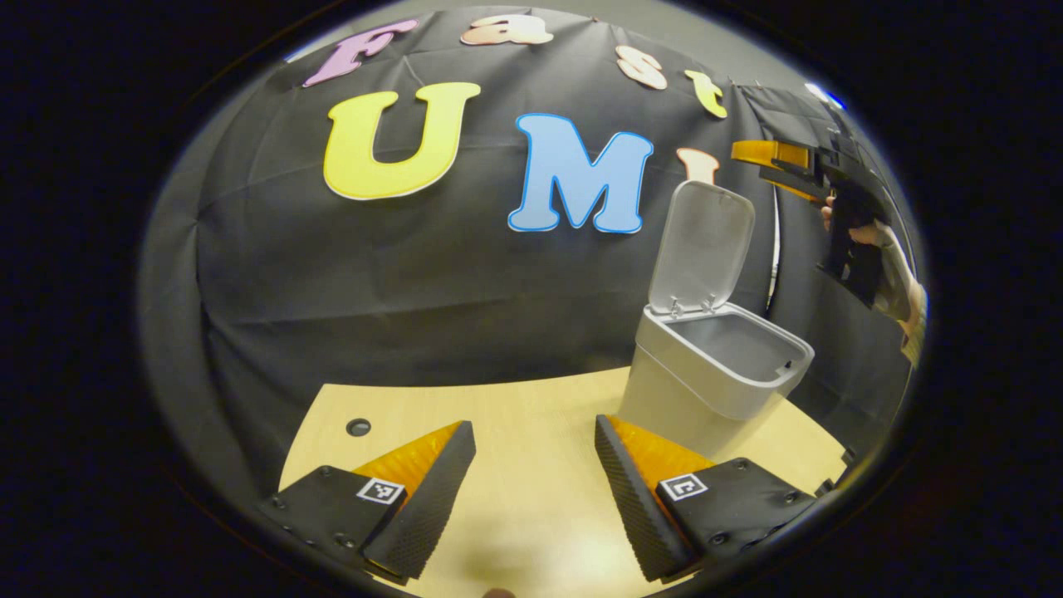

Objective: Press the lid of the desktop garbage bin to open it, pick up the crumpled paper on the desktop and throw it into the bin, then pick up the pop can on the desktop and drop it into the bin, and finally close the garbage bin lid.

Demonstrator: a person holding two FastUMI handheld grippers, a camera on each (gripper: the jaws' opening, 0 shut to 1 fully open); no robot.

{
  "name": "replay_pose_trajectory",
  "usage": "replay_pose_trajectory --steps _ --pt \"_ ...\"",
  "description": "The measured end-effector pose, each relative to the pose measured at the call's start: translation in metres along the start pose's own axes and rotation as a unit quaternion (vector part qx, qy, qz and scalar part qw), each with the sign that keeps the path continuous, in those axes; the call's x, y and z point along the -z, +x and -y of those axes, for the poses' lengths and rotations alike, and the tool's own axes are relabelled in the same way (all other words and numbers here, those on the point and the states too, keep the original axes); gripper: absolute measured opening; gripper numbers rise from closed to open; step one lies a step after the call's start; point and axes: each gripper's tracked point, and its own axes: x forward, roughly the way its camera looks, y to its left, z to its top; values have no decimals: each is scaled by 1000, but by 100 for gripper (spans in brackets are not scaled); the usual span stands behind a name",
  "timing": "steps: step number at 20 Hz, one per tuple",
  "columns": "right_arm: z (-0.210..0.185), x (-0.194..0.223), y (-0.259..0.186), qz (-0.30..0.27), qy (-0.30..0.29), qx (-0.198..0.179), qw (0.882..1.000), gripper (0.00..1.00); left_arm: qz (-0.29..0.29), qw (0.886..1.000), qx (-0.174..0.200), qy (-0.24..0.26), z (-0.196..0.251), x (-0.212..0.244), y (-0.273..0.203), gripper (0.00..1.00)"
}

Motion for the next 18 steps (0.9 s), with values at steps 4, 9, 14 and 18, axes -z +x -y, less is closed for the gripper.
replay_pose_trajectory --steps 4,9,14,18 --pt "4 12 12 -6 2 6 1000 94 -3 1000 -10 -4 -11 4 -1 96" --pt "5 43 24 -46 0 8 999 94 -7 1000 -19 -9 -20 8 -1 96" --pt "5 48 21 -57 -26 8 998 95 -8 1000 -20 -15 -20 9 1 96" --pt "5 50 15 -67 -20 2 998 95 -4 1000 -17 -14 -16 6 0 96"
